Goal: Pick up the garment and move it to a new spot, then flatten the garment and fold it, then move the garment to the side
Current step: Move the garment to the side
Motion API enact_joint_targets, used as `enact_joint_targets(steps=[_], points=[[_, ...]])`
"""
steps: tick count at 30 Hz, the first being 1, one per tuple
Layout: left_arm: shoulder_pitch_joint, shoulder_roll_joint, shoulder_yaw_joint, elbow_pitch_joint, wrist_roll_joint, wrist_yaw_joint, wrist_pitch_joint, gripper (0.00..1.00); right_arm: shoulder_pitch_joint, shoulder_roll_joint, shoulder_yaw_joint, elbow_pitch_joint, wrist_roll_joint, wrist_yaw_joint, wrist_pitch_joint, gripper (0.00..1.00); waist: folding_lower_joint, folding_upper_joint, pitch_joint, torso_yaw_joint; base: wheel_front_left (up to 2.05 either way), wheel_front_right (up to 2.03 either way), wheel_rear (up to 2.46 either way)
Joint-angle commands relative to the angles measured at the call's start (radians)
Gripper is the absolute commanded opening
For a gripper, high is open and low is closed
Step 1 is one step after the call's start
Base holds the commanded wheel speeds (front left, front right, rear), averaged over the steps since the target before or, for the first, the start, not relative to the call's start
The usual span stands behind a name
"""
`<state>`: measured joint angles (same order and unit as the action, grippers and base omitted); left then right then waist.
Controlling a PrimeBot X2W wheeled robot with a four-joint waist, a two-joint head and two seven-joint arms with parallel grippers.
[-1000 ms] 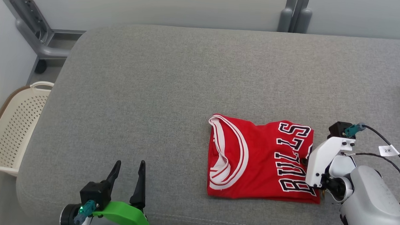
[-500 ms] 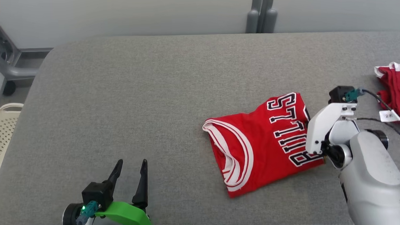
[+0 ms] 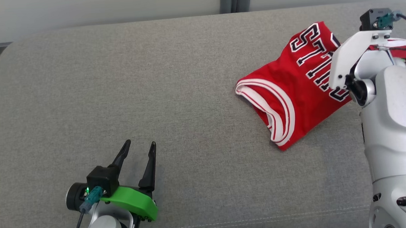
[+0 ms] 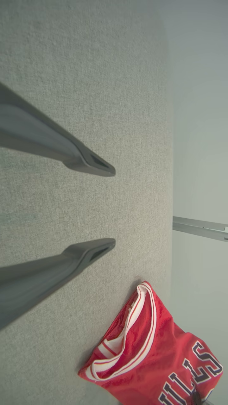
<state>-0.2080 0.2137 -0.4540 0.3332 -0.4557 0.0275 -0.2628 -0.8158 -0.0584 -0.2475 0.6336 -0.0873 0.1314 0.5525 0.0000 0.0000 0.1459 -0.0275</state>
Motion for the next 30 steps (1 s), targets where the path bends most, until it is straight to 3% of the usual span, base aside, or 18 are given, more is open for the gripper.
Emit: enact_joint_targets(steps=[1, 14, 30], points=[[-0.033, 0.009, 0.007, -0.003, 0.012, -0.006, -0.002, 1.0, -0.04, -0.018, 0.009, -0.001, -0.029, -0.002, 0.007, 0.0, 0.0, 0.0, 0.058, -0.044, 0.0, 0.0, 0.0], [-0.077, 0.033, 0.019, -0.022, 0.04, -0.005, -0.002, 1.0, -0.141, -0.111, -0.035, -0.078, -0.044, -0.001, 0.059, 0.0, 0.0, 0.0, 0.133, -0.095, 0.0, 0.0, 0.0], [-0.086, 0.06, 0.005, -0.047, 0.04, 0.0, 0.023, 1.0, -0.114, -0.183, -0.103, -0.215, -0.038, -0.002, 0.131, 0.0, 0.0, 0.0, 0.165, -0.102, 0.0, 0.0, 0.0]])
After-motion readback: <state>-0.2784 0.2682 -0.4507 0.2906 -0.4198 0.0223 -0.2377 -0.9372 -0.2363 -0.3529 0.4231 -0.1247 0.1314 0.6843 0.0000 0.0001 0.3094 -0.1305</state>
